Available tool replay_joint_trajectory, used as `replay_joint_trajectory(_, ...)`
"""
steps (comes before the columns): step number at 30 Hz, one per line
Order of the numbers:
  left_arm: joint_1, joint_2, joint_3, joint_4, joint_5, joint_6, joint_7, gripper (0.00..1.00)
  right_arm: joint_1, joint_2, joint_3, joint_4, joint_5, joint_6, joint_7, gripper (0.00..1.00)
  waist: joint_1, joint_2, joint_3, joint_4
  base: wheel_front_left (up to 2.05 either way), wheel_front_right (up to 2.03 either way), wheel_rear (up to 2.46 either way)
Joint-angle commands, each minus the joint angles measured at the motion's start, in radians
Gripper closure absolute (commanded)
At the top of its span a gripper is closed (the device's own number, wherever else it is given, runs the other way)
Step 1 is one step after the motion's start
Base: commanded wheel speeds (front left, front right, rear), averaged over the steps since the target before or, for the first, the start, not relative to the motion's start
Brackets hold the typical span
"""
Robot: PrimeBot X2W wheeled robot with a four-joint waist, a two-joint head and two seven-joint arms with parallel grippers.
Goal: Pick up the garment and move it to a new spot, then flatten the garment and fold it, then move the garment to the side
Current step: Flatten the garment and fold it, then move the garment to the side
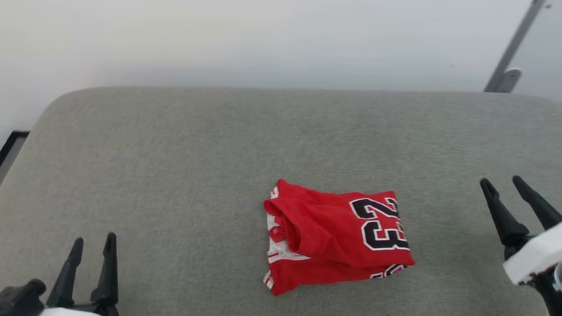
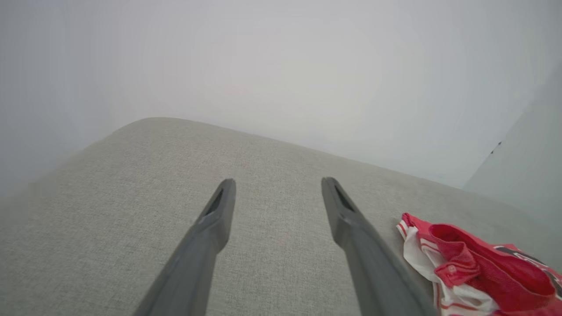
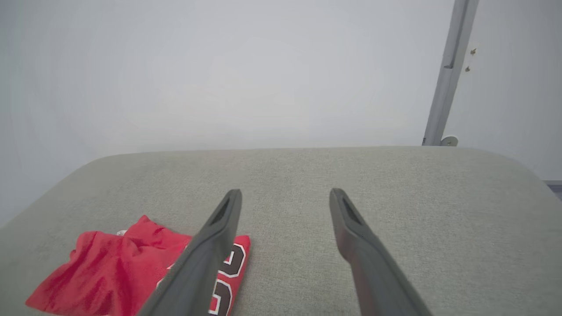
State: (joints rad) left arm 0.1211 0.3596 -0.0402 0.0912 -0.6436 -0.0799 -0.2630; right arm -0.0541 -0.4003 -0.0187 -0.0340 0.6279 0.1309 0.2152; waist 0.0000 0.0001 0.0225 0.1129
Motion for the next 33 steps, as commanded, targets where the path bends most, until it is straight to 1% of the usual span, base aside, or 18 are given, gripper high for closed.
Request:
replay_joint_trajectory(1, 0.021, -0.001, 0.008, -0.003, 0.013, -0.009, -0.001, 0.00, 0.022, 0.002, 0.002, 0.016, -0.010, 0.000, -0.044, 0.00, 0.0000, -0.0001, -0.022, -0.026, 0.00, 0.00, 0.00)
replay_joint_trajectory(6, 0.045, -0.007, 0.031, -0.012, 0.030, -0.026, -0.002, 0.00, 0.059, 0.002, 0.004, 0.064, -0.032, 0.000, -0.167, 0.00, 0.0000, -0.0001, -0.039, -0.059, 0.00, 0.00, 0.00)
replay_joint_trajectory(11, 0.055, -0.010, 0.049, -0.020, 0.054, -0.036, -0.002, 0.00, 0.087, 0.003, 0.015, 0.103, -0.046, 0.000, -0.260, 0.00, 0.0000, -0.0001, -0.051, -0.078, 0.00, 0.00, 0.00)
replay_joint_trajectory(19, 0.068, -0.011, 0.064, -0.026, 0.073, -0.048, -0.002, 0.00, 0.131, 0.035, 0.025, 0.119, -0.078, 0.000, -0.335, 0.00, 0.0000, -0.0001, -0.063, -0.084, 0.00, 0.00, 0.00)
replay_joint_trajectory(26, 0.069, -0.009, 0.060, -0.024, 0.076, -0.050, -0.002, 0.00, 0.142, 0.035, 0.041, 0.133, -0.068, 0.000, -0.349, 0.00, 0.0000, -0.0001, -0.061, -0.077, 0.00, 0.00, 0.00)
replay_joint_trajectory(29, 0.063, -0.006, 0.055, -0.023, 0.075, -0.051, -0.002, 0.00, 0.131, 0.038, 0.054, 0.140, -0.050, 0.000, -0.324, 0.00, 0.0000, -0.0001, -0.056, -0.072, 0.00, 0.00, 0.00)
replay_joint_trajectory(33, 0.057, 0.000, 0.047, -0.023, 0.066, -0.051, -0.002, 0.00, 0.099, 0.019, 0.090, 0.135, -0.018, 0.000, -0.267, 0.00, 0.0000, -0.0001, -0.047, -0.057, 0.00, 0.00, 0.00)
